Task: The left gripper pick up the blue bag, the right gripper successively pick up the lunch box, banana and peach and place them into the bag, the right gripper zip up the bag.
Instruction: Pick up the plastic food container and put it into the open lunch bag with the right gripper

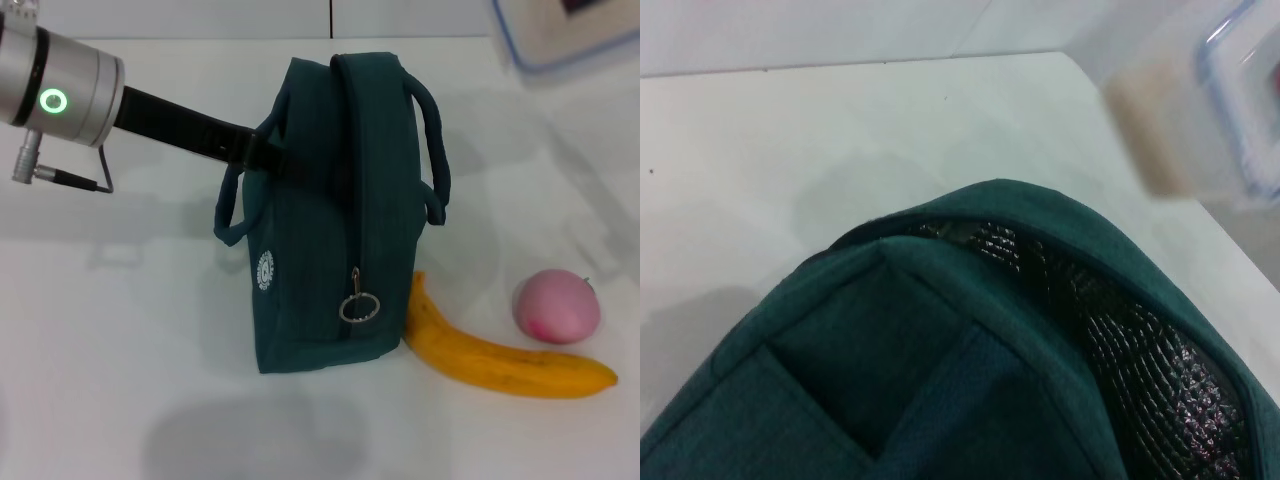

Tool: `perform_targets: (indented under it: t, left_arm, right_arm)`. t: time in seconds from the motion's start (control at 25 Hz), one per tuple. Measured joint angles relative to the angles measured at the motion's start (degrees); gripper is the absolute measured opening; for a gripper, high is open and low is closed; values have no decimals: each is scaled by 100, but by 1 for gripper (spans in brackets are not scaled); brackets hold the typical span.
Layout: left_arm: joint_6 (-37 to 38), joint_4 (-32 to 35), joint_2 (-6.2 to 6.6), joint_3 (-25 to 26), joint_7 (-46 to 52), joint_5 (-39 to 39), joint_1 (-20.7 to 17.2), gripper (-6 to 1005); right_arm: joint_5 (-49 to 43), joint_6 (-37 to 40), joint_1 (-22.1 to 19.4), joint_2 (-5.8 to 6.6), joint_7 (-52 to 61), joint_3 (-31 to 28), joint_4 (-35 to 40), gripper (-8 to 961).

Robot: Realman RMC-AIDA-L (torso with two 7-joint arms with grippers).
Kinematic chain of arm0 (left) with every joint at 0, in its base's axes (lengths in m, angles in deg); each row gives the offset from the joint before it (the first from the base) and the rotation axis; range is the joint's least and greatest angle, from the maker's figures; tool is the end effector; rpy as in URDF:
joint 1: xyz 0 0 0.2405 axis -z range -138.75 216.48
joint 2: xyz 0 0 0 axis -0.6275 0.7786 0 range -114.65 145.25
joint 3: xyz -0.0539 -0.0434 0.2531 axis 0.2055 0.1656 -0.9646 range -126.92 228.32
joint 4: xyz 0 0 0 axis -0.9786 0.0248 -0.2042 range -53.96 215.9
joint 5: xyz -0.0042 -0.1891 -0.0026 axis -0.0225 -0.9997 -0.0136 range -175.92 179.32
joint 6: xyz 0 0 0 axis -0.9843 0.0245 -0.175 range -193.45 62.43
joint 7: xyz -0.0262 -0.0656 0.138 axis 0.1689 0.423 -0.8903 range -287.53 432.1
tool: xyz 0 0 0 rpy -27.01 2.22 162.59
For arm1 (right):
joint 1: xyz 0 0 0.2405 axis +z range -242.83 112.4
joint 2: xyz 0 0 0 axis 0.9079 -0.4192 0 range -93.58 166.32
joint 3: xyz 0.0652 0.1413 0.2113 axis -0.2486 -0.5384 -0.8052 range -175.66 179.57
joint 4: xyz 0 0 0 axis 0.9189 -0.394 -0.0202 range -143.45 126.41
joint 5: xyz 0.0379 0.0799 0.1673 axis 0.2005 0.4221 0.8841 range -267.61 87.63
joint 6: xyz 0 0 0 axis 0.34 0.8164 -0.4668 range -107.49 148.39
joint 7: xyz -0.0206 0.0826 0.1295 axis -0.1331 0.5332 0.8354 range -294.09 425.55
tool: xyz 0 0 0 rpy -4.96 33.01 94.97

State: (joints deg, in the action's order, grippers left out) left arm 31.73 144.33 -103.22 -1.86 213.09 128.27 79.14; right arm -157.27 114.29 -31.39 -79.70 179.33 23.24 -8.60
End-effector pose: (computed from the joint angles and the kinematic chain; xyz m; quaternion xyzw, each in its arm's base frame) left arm -0.1653 0.3535 0.0127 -0.8958 -0.4347 -0.0841 0.0388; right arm 0.2446 0.3499 0.0498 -0.4286 0.5389 0.7248 0.0238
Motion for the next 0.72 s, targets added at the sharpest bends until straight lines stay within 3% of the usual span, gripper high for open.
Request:
perform_targets:
  t: [0.4,0.72]
  left_arm:
    - [-74,-15,-18,0,-25,-42,125,54]
    - [-229,-281,-61,21,-135,-51,362,54]
  right_arm:
    - [193,277,818,-1,-26,68,311,97]
    - [151,-53,1304,-16,-191,684,65,97]
